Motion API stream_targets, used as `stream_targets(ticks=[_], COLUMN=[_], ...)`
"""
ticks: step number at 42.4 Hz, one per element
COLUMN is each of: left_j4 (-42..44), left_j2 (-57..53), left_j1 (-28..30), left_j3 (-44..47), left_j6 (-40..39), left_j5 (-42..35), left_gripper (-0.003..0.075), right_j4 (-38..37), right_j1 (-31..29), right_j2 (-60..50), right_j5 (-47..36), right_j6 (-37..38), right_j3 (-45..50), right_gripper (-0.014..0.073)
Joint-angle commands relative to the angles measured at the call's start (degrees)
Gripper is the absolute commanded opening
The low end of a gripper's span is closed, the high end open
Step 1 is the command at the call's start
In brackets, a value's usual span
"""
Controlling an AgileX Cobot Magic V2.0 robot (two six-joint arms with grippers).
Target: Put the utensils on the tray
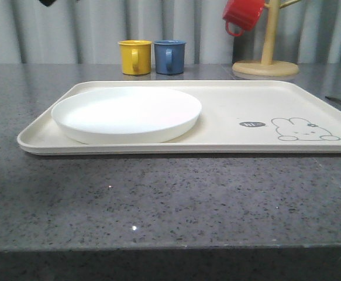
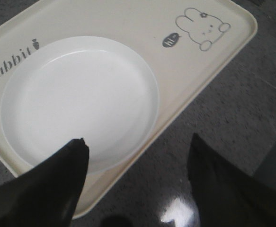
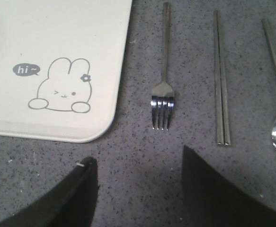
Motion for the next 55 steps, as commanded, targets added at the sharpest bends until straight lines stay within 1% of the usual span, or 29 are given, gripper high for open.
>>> stream_targets(ticks=[1, 2, 5, 12, 14, 20, 25, 27, 30, 33, 39, 46, 55], left_j4=[7.1, 8.8, 13.0, 16.2, 16.7, 16.8, 16.8, 16.8, 16.8, 16.8, 16.8, 16.8, 16.8], left_j2=[-7.0, -8.8, -12.9, -21.6, -23.6, -26.7, -27.1, -27.1, -27.1, -27.1, -27.1, -27.1, -27.1], left_j1=[-3.4, -3.9, -4.4, -4.2, -4.2, -4.2, -4.2, -4.2, -4.2, -4.2, -4.2, -4.2, -4.2], left_j3=[2.5, 3.7, 6.4, 11.4, 12.0, 12.4, 12.4, 12.4, 12.4, 12.4, 12.4, 12.4, 12.4], left_j6=[-6.4, -8.7, -12.3, -12.8, -12.8, -12.8, -12.8, -12.8, -12.8, -12.8, -12.8, -12.8, -12.8], left_j5=[-2.7, -2.7, -2.2, -2.2, -2.2, -2.2, -2.2, -2.2, -2.2, -2.2, -2.2, -2.2, -2.2], left_gripper=[0.0449, 0.0449, 0.0449, 0.0449, 0.0449, 0.0449, 0.0449, 0.0449, 0.0447, 0.0447, 0.0438, 0.0438, 0.0438], right_j4=[-0.4, -0.3, 0.5, 0.9, 0.1, -3.2, -5.3, -5.2, -3.8, -1.8, 2.6, 2.9, 2.8], right_j1=[-0.3, -0.3, -0.3, -0.3, -0.3, -0.3, -1.9, -3.8, -6.1, -7.0, -7.0, -7.0, -6.9], right_j2=[0.0, 0.0, 0.0, 0.0, 0.2, 3.8, 10.1, 13.2, 17.7, 22.5, 31.5, 40.4, 48.4], right_j5=[-3.8, -4.0, -4.3, -3.8, -2.6, 6.1, 10.9, 12.1, 13.2, 14.7, 17.2, 17.4, 17.1], right_j6=[-0.6, -0.6, -0.6, -0.6, -0.6, -0.6, 1.0, 1.4, 1.1, -0.7, -4.8, -4.9, -5.0], right_j3=[-2.0, -2.0, -2.0, -2.1, -2.9, -8.3, -13.7, -16.0, -19.3, -22.5, -28.1, -33.3, -38.4], right_gripper=[0.0430, 0.0430, 0.0430, 0.0430, 0.0430, 0.0430, 0.0430, 0.0430, 0.0430, 0.0430, 0.0430, 0.0430, 0.0430])
